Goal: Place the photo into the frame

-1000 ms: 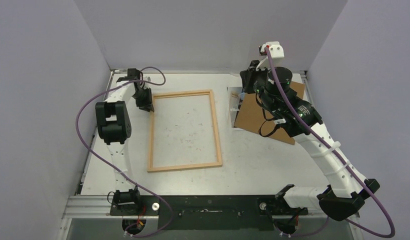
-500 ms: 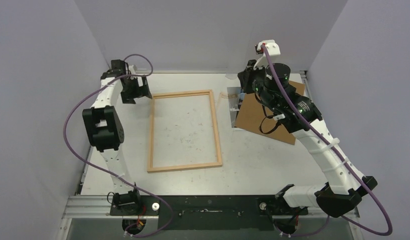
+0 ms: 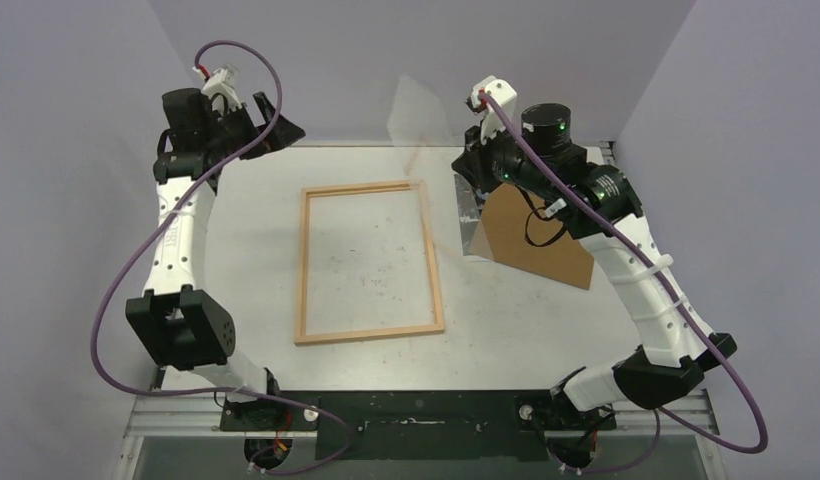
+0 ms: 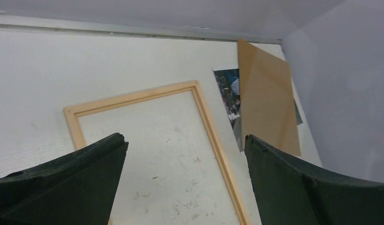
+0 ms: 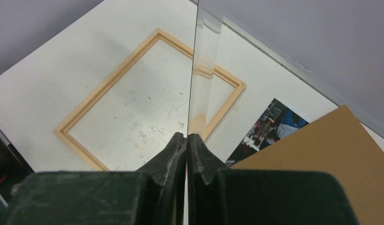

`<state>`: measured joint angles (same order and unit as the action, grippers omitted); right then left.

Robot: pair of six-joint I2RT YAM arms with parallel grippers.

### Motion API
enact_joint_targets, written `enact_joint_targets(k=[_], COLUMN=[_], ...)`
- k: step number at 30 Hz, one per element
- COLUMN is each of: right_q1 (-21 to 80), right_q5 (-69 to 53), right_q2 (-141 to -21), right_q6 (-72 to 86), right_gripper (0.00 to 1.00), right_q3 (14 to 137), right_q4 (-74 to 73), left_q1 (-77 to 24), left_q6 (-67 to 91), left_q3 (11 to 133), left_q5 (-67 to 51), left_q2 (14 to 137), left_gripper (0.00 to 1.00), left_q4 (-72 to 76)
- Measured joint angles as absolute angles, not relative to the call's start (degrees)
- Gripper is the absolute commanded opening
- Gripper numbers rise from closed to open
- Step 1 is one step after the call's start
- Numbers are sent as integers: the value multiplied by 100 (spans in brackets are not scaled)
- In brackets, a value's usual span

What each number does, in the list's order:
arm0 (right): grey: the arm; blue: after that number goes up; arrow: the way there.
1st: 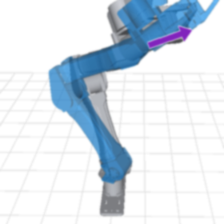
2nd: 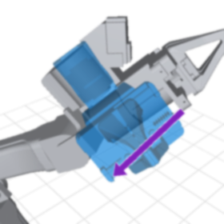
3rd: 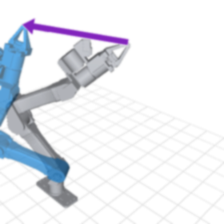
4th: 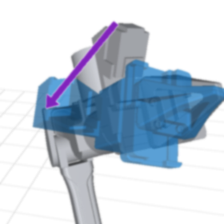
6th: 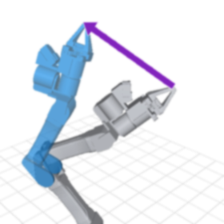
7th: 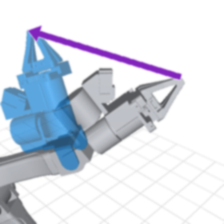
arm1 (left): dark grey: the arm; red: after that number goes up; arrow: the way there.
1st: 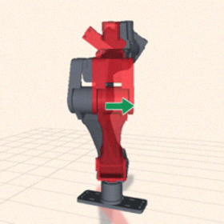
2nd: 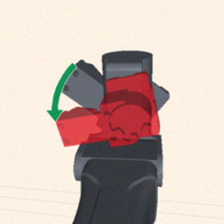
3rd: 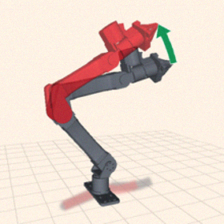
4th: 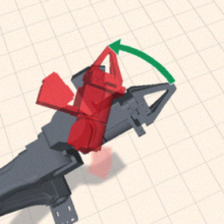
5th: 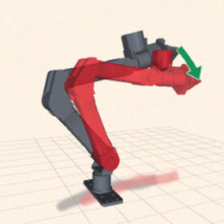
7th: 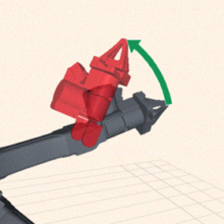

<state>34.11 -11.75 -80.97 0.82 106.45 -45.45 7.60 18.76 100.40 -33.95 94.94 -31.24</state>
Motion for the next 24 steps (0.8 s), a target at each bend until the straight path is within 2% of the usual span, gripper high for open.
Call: enact_joint_targets(k=[5, 10, 24], right_q1=[3411, 3411, 3411], right_q5=[-1798, -2318, -2626], right_q2=[-8121, -8123, -8123], right_q6=[-331, -561, -401], right_gripper=[0, 0, 0], right_q3=[11085, 11450, 11338], right_q4=[-4866, -4993, -4939], left_q1=[762, 760, 762], left_q6=[2484, 2635, 1590], left_q3=[9100, 9019, 10398], left_q5=[-4091, -4624, -5824], left_q2=[8632, 8128, 7677], left_gripper=[97, 97, 97], left_q4=[-1992, -1280, -2397])
